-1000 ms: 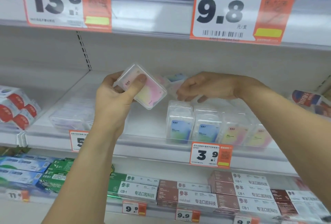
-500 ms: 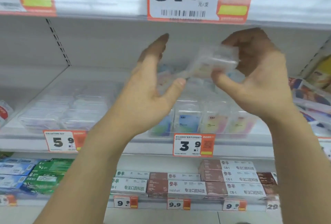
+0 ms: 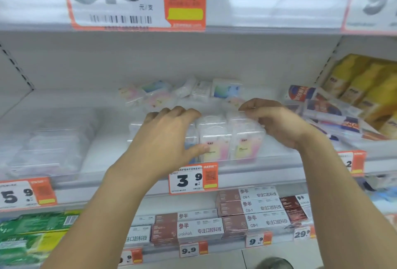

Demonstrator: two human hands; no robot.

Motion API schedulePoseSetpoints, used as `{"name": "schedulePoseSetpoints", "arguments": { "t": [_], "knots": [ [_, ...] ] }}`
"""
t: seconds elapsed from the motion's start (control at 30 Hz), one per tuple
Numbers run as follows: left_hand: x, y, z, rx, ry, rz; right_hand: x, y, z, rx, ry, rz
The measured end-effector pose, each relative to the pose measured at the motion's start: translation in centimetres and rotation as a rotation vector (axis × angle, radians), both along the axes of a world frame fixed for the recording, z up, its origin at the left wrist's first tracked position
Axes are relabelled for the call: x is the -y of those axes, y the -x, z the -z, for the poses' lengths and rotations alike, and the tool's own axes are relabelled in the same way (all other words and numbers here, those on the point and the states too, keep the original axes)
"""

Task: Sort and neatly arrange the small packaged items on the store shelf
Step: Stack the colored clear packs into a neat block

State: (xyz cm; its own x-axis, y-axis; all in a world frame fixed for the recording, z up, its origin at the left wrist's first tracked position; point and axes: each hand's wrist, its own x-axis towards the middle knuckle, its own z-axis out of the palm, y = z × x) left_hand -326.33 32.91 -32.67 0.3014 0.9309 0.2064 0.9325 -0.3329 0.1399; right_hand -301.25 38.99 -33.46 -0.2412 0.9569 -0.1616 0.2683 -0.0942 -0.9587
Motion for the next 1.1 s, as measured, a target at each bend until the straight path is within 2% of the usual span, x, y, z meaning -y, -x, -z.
{"name": "schedulePoseSetpoints", "arguments": {
  "t": [0.4, 0.47, 0.57, 0.63, 0.7, 0.83, 1.0, 1.1],
  "knots": [
    [0.0, -0.1, 0.1, -0.032, 0.009, -0.001, -0.6, -0.7, 0.3, 0.063, 0.039, -0.088],
    [0.0, 0.0, -0.1, -0.012, 0.023, 0.002, -0.7, -0.7, -0.2, 0.041, 0.005, 0.010],
    [0.2, 0.3, -0.4, 0.047, -0.002, -0.011, -1.9, -0.7, -0.2, 0.029, -0.135, 0.273],
    [0.1, 1.0, -0.5, 0.043, -0.024, -0.052, -3.1, -0.9, 0.2, 0.151, -0.241, 0.362],
    [0.0, 2.1, -0.7, 0.009, 0.022, -0.116, -4.3, -1.2, 0.8, 0.347, -0.292, 0.327],
    [-0.2, 3.4, -0.6, -0.017, 0.105, -0.157, -6.2, -1.0, 2.2, 0.654, -0.232, 0.207],
    [0.0, 3.8, -0.4, 0.006, 0.104, -0.140, -7.2, -0.4, 2.6, 0.706, -0.167, 0.195],
    [0.3, 4.4, -1.1, 0.198, 0.128, -0.128, -7.0, -0.6, 2.1, 0.651, -0.189, 0.232]
  ]
}}
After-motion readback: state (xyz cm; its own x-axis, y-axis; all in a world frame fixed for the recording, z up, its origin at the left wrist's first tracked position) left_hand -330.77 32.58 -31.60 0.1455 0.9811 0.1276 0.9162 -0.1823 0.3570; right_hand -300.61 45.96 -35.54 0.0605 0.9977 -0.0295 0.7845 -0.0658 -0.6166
